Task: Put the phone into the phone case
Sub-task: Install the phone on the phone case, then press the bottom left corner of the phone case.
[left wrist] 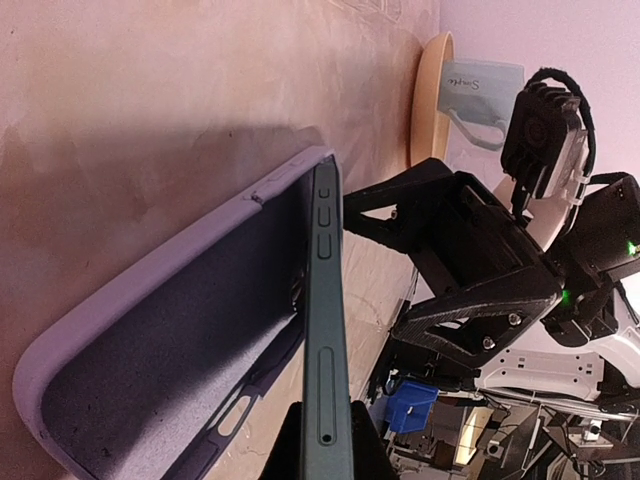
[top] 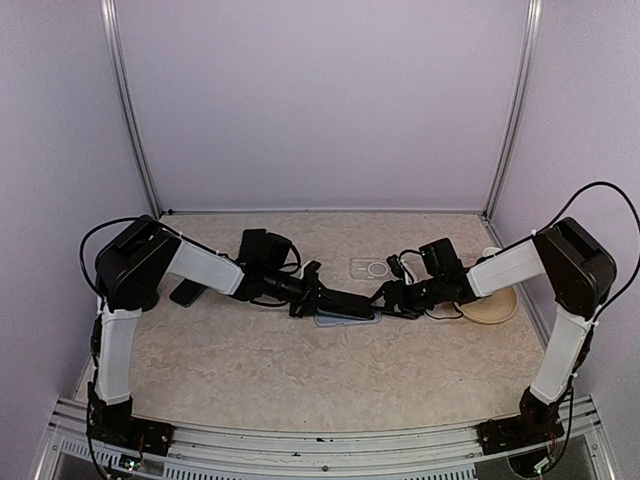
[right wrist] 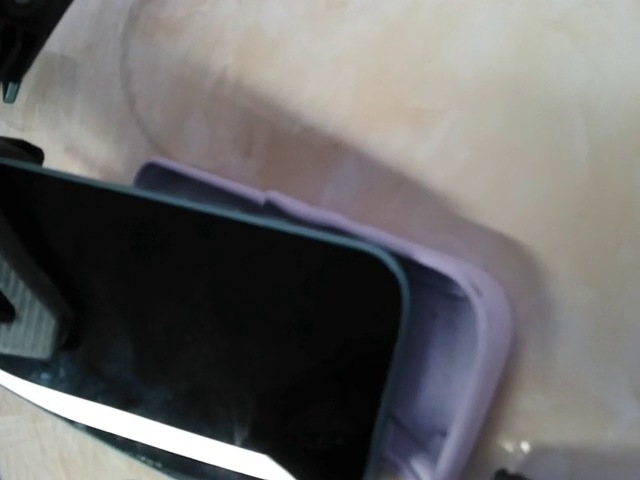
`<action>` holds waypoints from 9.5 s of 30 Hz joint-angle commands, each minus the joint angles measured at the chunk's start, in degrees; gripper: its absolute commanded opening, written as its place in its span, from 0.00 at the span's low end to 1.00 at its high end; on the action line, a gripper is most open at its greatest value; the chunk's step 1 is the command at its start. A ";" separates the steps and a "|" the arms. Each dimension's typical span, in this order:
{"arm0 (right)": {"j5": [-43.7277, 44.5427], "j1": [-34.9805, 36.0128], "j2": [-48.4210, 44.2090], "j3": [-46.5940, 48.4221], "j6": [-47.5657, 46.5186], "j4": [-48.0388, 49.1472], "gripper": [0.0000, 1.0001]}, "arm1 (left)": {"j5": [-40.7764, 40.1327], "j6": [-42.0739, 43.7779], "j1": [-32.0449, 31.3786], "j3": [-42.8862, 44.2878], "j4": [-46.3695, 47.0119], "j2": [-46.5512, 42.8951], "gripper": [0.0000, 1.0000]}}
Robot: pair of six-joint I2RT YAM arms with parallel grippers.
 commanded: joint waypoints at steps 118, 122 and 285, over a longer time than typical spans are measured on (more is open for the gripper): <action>-12.86 -0.30 -0.37 0.26 4.06 3.68 0.76 | 5.98 -13.35 -1.00 -16.12 45.84 -2.13 0.00; -15.61 -0.21 -0.05 -0.37 7.62 7.74 0.74 | 6.10 -11.90 -1.46 -15.68 45.17 -2.60 0.00; -28.90 1.54 -21.91 -1.94 -11.82 8.52 0.03 | 7.21 18.89 -5.27 -25.70 27.76 -28.02 0.63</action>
